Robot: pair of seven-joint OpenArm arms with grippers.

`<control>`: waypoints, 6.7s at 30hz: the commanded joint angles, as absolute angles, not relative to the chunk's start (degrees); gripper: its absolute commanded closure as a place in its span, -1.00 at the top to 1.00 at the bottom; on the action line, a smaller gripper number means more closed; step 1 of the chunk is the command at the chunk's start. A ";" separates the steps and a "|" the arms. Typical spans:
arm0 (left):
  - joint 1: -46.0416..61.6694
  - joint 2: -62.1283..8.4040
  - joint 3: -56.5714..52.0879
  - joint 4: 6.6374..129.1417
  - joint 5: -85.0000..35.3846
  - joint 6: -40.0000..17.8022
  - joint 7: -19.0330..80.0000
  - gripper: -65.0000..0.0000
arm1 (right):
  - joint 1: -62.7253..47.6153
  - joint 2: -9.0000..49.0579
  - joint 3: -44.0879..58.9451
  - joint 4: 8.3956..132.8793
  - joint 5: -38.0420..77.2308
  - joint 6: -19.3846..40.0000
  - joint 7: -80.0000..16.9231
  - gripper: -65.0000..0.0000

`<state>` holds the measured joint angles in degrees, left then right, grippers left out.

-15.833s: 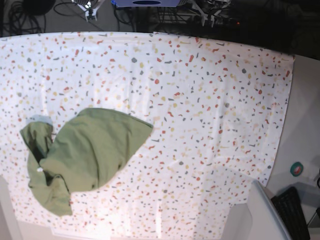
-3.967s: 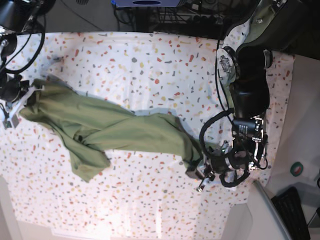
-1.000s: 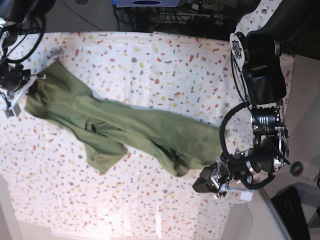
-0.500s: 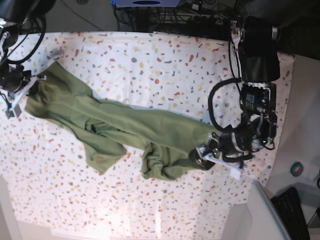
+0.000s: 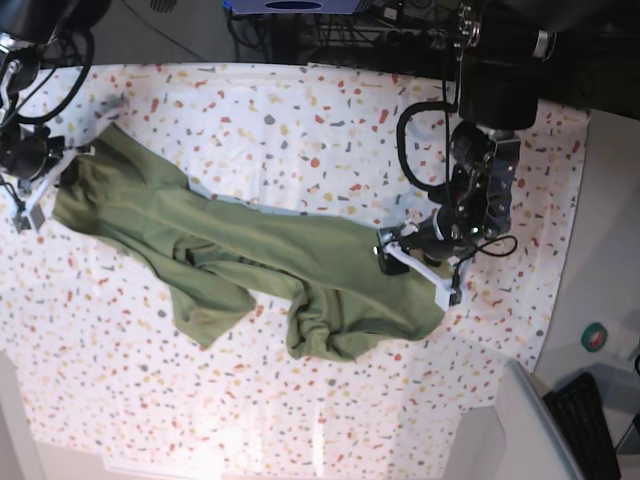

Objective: Layout the t-shirt on the table in an organized manner, then fold the t-shirt properly
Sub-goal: 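Lift the shirt with both grippers and swing it across the cloth, then lay the shirt flat, spreading it between both grippers, then release the shirt with the left gripper and move it to the shirt edge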

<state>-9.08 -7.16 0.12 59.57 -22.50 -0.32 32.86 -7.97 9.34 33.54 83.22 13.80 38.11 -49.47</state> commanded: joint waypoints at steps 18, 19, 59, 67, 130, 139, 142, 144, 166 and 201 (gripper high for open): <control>8.48 -12.88 -0.57 87.16 -30.55 1.10 41.63 0.40 | -7.87 7.69 34.24 84.62 14.37 38.02 -48.48 -1.00; 8.22 -12.79 -0.66 87.16 -31.08 1.10 41.54 0.40 | -7.69 7.69 34.24 84.62 14.37 38.02 -48.48 -1.00; -0.75 -9.80 -13.85 93.14 -31.34 1.10 56.57 -1.00 | -9.80 7.08 34.07 95.78 14.37 38.02 -49.01 -1.00; -15.43 -7.96 -14.46 91.30 -30.99 1.27 63.08 -1.00 | 2.68 8.48 33.89 93.85 14.29 36.53 -49.01 -1.00; -0.57 -7.52 -14.29 82.07 -31.43 1.36 49.19 1.00 | 2.68 12.53 33.98 78.90 14.37 33.27 -47.25 -1.00; 3.03 -3.47 -10.33 95.78 -31.08 1.10 49.63 0.72 | 2.95 12.44 33.80 78.99 14.37 33.27 -47.25 -1.00; -2.77 -3.38 -7.16 86.11 -31.08 1.10 49.45 -0.04 | 2.95 12.35 33.80 78.99 14.37 33.27 -47.25 -1.00; -6.99 -3.30 -5.41 78.64 -31.08 1.10 48.75 -0.72 | 2.95 12.35 33.80 78.99 14.37 33.27 -47.25 -1.00; -25.36 -4.62 6.02 40.04 -30.90 1.27 22.64 -1.00 | 6.37 14.81 34.24 63.34 14.37 23.52 -32.75 -1.00; 2.51 -1.98 -12.35 76.97 -30.99 1.45 37.05 -1.00 | -3.65 9.63 34.15 84.44 14.64 21.85 -32.40 -0.29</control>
